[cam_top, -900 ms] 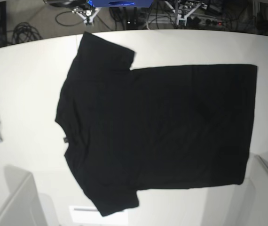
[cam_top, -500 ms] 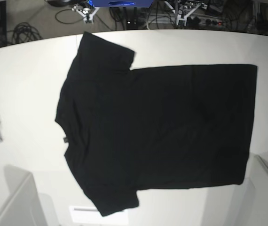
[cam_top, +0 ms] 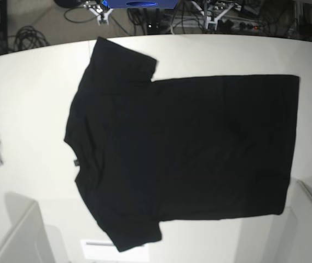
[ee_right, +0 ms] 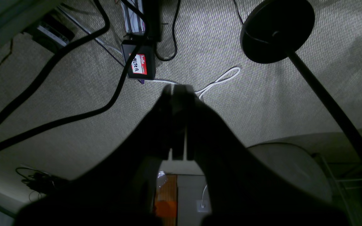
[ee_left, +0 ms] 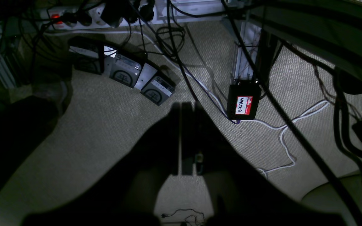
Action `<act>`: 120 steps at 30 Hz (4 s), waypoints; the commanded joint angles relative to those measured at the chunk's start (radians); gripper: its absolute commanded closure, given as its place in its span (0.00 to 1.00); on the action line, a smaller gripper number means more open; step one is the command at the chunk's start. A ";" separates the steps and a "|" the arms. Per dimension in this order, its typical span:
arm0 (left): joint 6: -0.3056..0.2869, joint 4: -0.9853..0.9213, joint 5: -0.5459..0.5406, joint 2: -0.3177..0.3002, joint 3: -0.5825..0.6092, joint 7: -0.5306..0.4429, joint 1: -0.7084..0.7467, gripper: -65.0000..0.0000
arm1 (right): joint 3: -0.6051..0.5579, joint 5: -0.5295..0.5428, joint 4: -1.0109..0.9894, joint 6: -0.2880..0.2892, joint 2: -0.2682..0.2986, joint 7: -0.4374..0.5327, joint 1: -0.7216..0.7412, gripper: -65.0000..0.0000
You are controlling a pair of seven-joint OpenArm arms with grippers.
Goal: Fold the T-shirt properly
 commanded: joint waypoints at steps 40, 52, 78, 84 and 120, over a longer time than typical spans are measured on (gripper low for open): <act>0.005 0.799 0.001 -0.147 0.000 0.003 0.549 1.00 | 0.096 0.004 0.680 -0.007 0.019 -0.040 -0.488 1.00; 0.005 1.221 0.001 -0.179 -0.120 0.003 0.836 1.00 | 0.200 0.006 1.235 -0.004 0.012 -0.240 -0.762 1.00; 0.003 1.821 -0.359 -0.219 -0.395 -0.144 1.032 1.00 | 0.303 0.006 1.873 0.093 -0.109 -0.568 -0.591 1.00; 0.003 1.800 -0.357 -0.217 -0.442 -0.146 0.997 1.00 | 0.319 0.142 1.873 0.202 -0.121 -0.603 -0.509 1.00; -0.428 1.536 -0.868 -0.237 -0.787 0.287 0.727 0.29 | 0.504 0.814 1.531 0.263 -0.026 -1.030 -0.270 0.61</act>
